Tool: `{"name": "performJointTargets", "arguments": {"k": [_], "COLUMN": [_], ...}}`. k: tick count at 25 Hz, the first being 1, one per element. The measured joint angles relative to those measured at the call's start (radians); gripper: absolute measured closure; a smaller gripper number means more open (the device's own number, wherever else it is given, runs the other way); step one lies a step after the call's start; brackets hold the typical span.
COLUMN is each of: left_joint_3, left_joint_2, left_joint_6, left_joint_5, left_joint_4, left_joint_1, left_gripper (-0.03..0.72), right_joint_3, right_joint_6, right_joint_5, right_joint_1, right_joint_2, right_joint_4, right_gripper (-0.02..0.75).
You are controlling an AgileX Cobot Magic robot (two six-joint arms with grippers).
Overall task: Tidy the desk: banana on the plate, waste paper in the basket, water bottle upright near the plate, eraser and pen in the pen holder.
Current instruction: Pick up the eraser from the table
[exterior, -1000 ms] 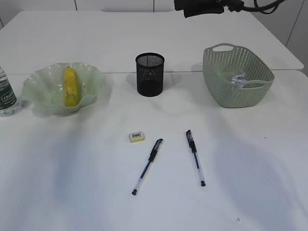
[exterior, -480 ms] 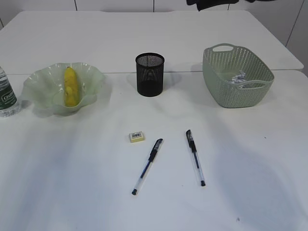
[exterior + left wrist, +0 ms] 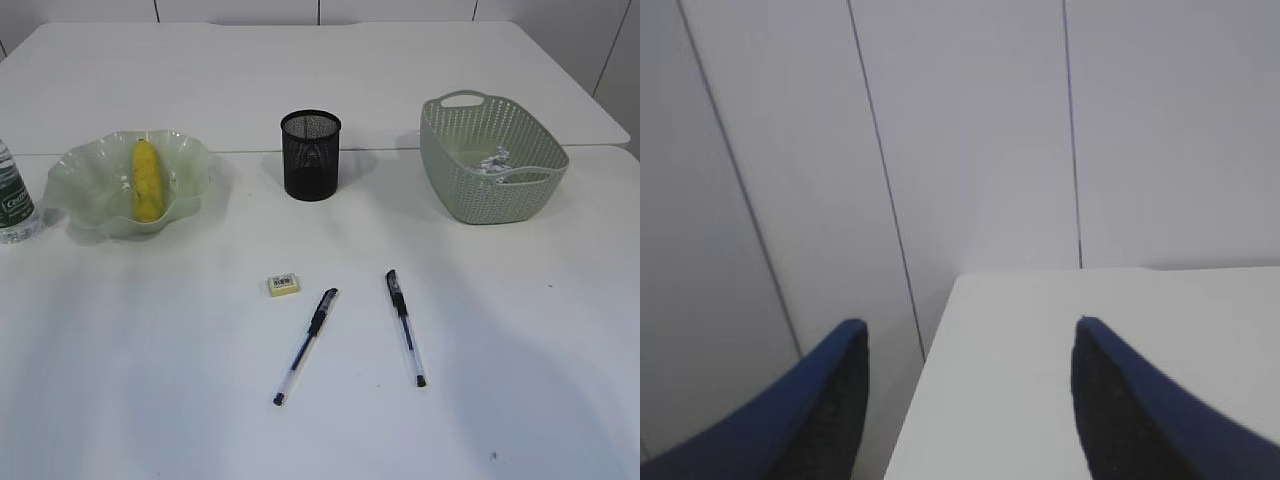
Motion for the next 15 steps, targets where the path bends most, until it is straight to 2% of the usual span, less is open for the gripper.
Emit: {"name": "performJointTargets", "arguments": {"k": [6, 9, 15], "left_joint_3": [0.000, 0.000, 0.000], "left_joint_2": [0.000, 0.000, 0.000], "left_joint_6": [-0.002, -0.002, -0.002], "left_joint_5": [0.041, 0.043, 0.080], "left_joint_4": [0.027, 0.031, 0.031], "left_joint_1": [0.000, -0.003, -0.050], "left_gripper": [0.242, 0.242, 0.248], "right_joint_3": [-0.004, 0.009, 0.053], "right_joint_6": [0.074, 0.173, 0.360], "right_joint_5": [0.002, 0.002, 0.006], "right_joint_1": [0.137, 0.202, 0.273], "right_joint_2": [-0.025, -0.027, -0.027], "right_joint_4": [-0.118, -0.220, -0.352], "right_gripper": [0.458, 0.458, 0.458]}}
